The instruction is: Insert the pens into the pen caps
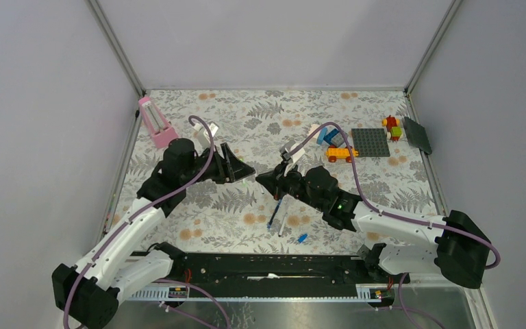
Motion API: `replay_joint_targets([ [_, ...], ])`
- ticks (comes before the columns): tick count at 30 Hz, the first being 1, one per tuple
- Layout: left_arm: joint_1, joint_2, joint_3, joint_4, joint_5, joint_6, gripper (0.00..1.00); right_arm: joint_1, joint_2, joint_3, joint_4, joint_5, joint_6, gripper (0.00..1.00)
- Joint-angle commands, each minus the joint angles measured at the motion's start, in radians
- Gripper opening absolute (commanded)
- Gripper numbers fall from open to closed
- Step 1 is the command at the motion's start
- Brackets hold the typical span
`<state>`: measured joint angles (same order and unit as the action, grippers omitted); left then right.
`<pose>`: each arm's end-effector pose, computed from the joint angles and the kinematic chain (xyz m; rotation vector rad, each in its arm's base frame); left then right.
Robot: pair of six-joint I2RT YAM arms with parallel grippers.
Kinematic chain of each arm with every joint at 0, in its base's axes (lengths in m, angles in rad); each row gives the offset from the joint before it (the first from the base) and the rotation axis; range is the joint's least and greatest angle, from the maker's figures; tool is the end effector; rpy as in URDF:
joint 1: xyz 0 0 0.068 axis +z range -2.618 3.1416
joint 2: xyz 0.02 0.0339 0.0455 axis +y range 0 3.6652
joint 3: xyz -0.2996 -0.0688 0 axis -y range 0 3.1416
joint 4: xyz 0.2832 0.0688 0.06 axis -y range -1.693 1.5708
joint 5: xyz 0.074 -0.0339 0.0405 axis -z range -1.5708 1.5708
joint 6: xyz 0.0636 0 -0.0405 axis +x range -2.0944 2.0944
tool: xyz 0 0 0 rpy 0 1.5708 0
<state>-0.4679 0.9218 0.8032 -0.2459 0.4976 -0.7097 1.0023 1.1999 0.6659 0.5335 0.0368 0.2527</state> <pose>0.2082 -0.1392 0.3320 0.1101 2.1016 -1.2309 0.1760 0.2712 0.3002 -0.5769 1.5495 0.9455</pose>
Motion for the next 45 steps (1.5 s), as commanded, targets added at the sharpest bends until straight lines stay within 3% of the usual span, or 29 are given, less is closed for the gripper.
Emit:
replay_joint_targets([
  [1,-0.006,0.007,-0.018,0.098,0.060,-0.013,0.55,-0.003,-0.010,0.022,0.060,-0.025,-0.022,0.00],
  [18,-0.020,0.034,-0.071,0.178,0.080,-0.057,0.32,-0.004,0.012,0.040,0.082,-0.083,-0.017,0.00],
  [21,-0.023,0.039,-0.075,0.184,0.084,-0.057,0.22,-0.004,0.011,0.038,0.090,-0.081,-0.018,0.00],
  [24,-0.023,0.036,-0.079,0.185,0.076,-0.056,0.00,-0.004,0.012,0.038,0.096,-0.081,-0.018,0.00],
  [29,-0.023,0.022,-0.085,0.183,0.054,-0.059,0.00,-0.003,0.007,0.030,0.096,-0.057,-0.007,0.00],
  [30,-0.023,0.016,-0.085,0.183,0.044,-0.061,0.00,-0.004,0.002,0.028,0.085,-0.049,-0.005,0.08],
  [33,-0.023,-0.001,-0.075,0.166,0.010,-0.060,0.00,-0.004,-0.014,0.030,0.016,-0.045,-0.007,0.55],
  [37,-0.023,-0.009,-0.056,0.148,-0.013,-0.048,0.00,-0.003,-0.026,0.020,-0.015,-0.043,0.000,0.63],
  [45,-0.023,-0.006,-0.048,0.145,-0.022,-0.056,0.00,-0.004,-0.003,0.040,-0.041,-0.057,0.003,0.61],
])
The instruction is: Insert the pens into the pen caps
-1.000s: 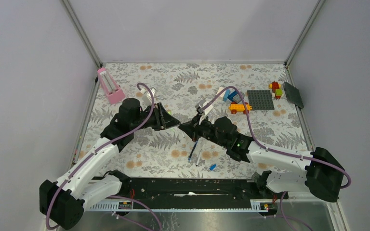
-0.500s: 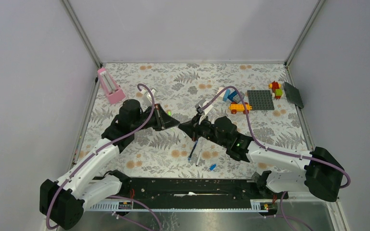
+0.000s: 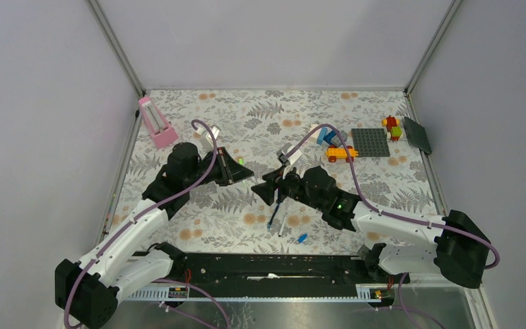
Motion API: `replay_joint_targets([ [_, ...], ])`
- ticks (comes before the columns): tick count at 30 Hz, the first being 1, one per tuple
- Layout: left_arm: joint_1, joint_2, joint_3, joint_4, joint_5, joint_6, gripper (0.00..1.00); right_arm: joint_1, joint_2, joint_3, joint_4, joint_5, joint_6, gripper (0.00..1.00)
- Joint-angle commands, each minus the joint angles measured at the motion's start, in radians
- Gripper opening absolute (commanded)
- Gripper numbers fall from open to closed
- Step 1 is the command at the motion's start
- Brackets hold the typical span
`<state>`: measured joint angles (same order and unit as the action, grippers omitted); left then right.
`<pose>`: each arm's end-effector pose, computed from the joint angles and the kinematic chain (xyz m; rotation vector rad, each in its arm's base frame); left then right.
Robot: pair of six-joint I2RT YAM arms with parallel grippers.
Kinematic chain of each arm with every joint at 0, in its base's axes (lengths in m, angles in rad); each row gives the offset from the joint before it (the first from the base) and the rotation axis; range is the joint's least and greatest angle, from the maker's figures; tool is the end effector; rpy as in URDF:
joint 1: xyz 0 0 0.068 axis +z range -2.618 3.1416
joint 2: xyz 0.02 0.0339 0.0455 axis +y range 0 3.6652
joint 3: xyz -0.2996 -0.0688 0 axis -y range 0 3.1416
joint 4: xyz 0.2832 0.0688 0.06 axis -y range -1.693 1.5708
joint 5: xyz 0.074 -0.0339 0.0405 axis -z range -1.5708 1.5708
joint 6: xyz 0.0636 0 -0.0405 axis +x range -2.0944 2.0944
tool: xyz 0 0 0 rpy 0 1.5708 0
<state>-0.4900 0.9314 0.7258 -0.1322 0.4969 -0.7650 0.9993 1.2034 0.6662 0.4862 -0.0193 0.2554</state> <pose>0.2092 -0.1459 0.3118 0.0846 2.0939 -1.2817 0.1741 0.2730 0.2927 -0.6373 1.5904 0.9690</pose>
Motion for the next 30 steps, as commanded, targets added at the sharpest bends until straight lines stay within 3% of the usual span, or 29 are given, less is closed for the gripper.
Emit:
replay_joint_targets([
  [1,-0.001,-0.017,0.028,0.031,-0.021,-0.002,0.00,-0.001,-0.001,0.043,0.006,-0.001,-0.001,0.60],
  [7,-0.001,-0.031,0.023,0.026,-0.021,0.000,0.00,-0.001,0.040,0.069,0.003,0.015,0.009,0.56],
  [19,-0.001,-0.051,0.004,0.035,-0.027,-0.011,0.00,0.000,0.073,0.088,0.000,-0.007,0.017,0.30],
  [22,-0.001,-0.051,0.000,0.035,-0.027,-0.012,0.00,-0.001,0.073,0.089,0.003,-0.008,0.017,0.16],
  [24,-0.001,-0.052,-0.002,0.034,-0.029,-0.013,0.00,-0.001,0.073,0.088,0.006,-0.008,0.019,0.01],
  [28,-0.001,-0.055,-0.005,0.030,-0.038,-0.012,0.00,-0.001,0.067,0.077,0.017,0.009,0.021,0.00],
  [30,-0.001,-0.055,0.001,0.012,-0.048,-0.004,0.12,0.000,0.056,0.061,0.022,0.059,0.023,0.00],
])
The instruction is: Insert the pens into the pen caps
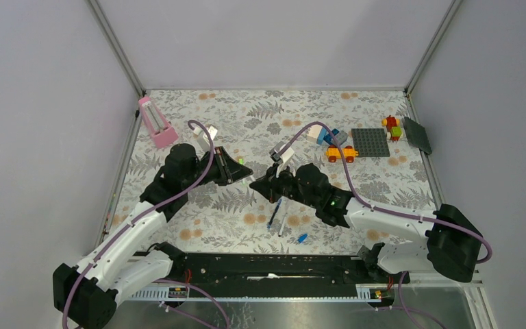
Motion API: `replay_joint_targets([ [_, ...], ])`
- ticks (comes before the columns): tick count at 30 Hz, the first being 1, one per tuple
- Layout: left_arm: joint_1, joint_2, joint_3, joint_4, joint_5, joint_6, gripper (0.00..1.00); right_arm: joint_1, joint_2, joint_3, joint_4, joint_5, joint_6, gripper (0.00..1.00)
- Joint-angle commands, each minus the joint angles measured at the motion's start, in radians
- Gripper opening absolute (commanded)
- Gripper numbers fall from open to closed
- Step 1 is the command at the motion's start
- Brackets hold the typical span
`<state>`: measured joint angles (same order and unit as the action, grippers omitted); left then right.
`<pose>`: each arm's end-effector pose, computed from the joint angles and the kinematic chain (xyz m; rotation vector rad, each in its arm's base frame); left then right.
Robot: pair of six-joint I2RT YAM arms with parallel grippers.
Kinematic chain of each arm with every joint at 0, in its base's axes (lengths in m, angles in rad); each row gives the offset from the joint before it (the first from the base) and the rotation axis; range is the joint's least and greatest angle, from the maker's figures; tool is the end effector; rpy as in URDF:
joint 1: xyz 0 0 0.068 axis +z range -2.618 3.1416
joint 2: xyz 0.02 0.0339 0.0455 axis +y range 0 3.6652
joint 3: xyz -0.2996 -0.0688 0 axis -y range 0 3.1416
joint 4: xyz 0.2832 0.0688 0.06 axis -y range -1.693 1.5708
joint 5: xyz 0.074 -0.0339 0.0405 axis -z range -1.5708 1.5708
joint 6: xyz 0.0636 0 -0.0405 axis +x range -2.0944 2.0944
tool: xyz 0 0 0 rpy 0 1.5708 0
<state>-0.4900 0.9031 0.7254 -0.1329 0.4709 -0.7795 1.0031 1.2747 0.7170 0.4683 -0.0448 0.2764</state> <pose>0.2055 -0.1423 0.3178 0.0588 2.0656 -1.2734 0.1813 0.2896 0.2888 -0.6593 1.6326 0.9926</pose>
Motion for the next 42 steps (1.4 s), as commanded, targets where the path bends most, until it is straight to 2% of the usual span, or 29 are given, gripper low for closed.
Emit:
replay_joint_targets([
  [1,-0.001,-0.027,0.004,0.002,-0.029,0.019,0.24,-0.004,-0.021,0.005,0.030,0.135,0.006,0.00],
  [2,-0.001,-0.028,0.005,-0.008,-0.032,0.025,0.31,-0.004,-0.025,0.002,0.015,0.196,0.012,0.00],
  [3,-0.001,-0.029,0.005,-0.018,-0.036,0.035,0.42,-0.004,-0.029,-0.001,-0.006,0.269,0.018,0.00],
  [4,-0.001,-0.030,0.004,-0.028,-0.042,0.042,0.47,-0.005,-0.033,-0.002,-0.026,0.337,0.024,0.00],
  [6,-0.002,-0.030,-0.001,-0.041,-0.047,0.059,0.54,-0.012,-0.042,-0.009,-0.071,0.472,0.048,0.00],
  [9,-0.027,-0.023,-0.002,-0.065,-0.082,0.084,0.58,-0.060,-0.063,-0.025,-0.133,0.569,0.113,0.00],
  [13,-0.117,0.010,0.017,-0.093,-0.162,0.117,0.61,-0.167,-0.101,-0.062,-0.196,0.593,0.200,0.00],
  [18,-0.282,0.081,0.044,-0.094,-0.290,0.165,0.65,-0.230,-0.131,-0.092,-0.229,0.628,0.190,0.00],
  [24,-0.457,0.249,0.114,-0.115,-0.401,0.225,0.68,-0.291,-0.162,-0.115,-0.250,0.603,0.201,0.00],
  [30,-0.590,0.431,0.206,-0.143,-0.494,0.267,0.70,-0.310,-0.183,-0.094,-0.333,0.646,0.170,0.00],
  [38,-0.747,0.735,0.397,-0.247,-0.605,0.339,0.67,-0.428,-0.157,-0.114,-0.319,0.487,0.202,0.00],
  [42,-0.781,0.832,0.450,-0.276,-0.616,0.357,0.61,-0.480,-0.149,-0.119,-0.314,0.413,0.217,0.00],
])
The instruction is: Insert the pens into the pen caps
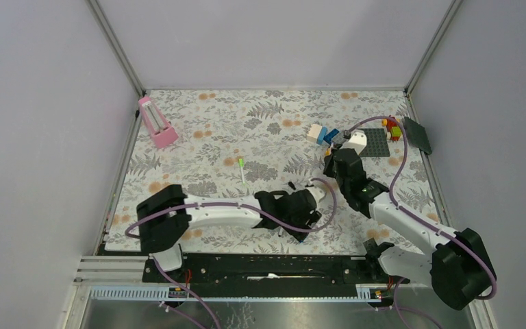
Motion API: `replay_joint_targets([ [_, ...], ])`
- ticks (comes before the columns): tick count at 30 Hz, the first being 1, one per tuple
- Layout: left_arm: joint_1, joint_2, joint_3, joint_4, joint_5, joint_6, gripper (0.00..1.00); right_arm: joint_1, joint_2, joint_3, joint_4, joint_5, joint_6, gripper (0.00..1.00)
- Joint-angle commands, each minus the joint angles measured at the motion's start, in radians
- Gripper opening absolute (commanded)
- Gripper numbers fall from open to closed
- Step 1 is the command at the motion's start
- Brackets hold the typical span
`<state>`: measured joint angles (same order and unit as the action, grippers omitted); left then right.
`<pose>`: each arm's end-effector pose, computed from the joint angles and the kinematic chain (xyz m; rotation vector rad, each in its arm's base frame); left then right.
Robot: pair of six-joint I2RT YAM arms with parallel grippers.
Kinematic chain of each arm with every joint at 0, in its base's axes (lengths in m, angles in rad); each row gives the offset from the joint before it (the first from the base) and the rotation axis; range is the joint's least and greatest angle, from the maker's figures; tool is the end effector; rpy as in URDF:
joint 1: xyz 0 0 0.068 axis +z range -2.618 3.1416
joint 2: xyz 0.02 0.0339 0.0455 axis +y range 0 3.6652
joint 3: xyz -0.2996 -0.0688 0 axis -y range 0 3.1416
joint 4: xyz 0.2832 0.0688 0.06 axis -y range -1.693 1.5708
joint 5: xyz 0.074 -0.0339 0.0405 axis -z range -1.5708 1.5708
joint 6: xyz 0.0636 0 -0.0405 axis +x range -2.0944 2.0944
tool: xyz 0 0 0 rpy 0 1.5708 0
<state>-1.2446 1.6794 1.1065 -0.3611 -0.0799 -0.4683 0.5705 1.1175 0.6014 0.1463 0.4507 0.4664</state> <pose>0.1345 -0.3817 0.1978 0.9545 2.4251 -0.5807 0.2566 0.1317 0.2478 0.1978 1.9007 0.2648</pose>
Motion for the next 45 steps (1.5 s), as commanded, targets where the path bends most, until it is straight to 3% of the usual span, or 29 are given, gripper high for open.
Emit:
replay_joint_targets([
  [1,-0.032,0.074,0.083,-0.053,-0.061,0.051,0.60,-0.056,0.011,-0.004,0.010,-0.094,0.029,0.00],
  [13,-0.094,0.227,0.146,-0.070,-0.045,0.104,0.44,-0.141,0.050,0.002,0.015,-0.217,0.047,0.00],
  [19,-0.101,0.227,0.125,-0.070,-0.116,0.137,0.05,-0.171,0.062,0.001,0.021,-0.265,0.055,0.00],
  [21,-0.101,0.202,0.107,-0.078,-0.145,0.159,0.00,-0.182,0.066,0.002,0.022,-0.280,0.057,0.00],
  [26,-0.099,0.085,0.045,-0.090,-0.281,0.241,0.00,-0.198,0.074,0.003,0.025,-0.307,0.061,0.00],
  [31,-0.054,0.011,0.032,-0.124,-0.341,0.443,0.00,-0.208,0.088,0.008,0.032,-0.331,0.060,0.00],
  [38,0.131,-0.085,-0.012,-0.103,-0.204,0.697,0.00,-0.216,0.082,0.001,0.040,-0.352,0.057,0.00],
  [45,0.287,-0.143,-0.087,-0.066,0.085,0.940,0.00,-0.219,0.097,0.009,0.044,-0.374,0.052,0.00],
])
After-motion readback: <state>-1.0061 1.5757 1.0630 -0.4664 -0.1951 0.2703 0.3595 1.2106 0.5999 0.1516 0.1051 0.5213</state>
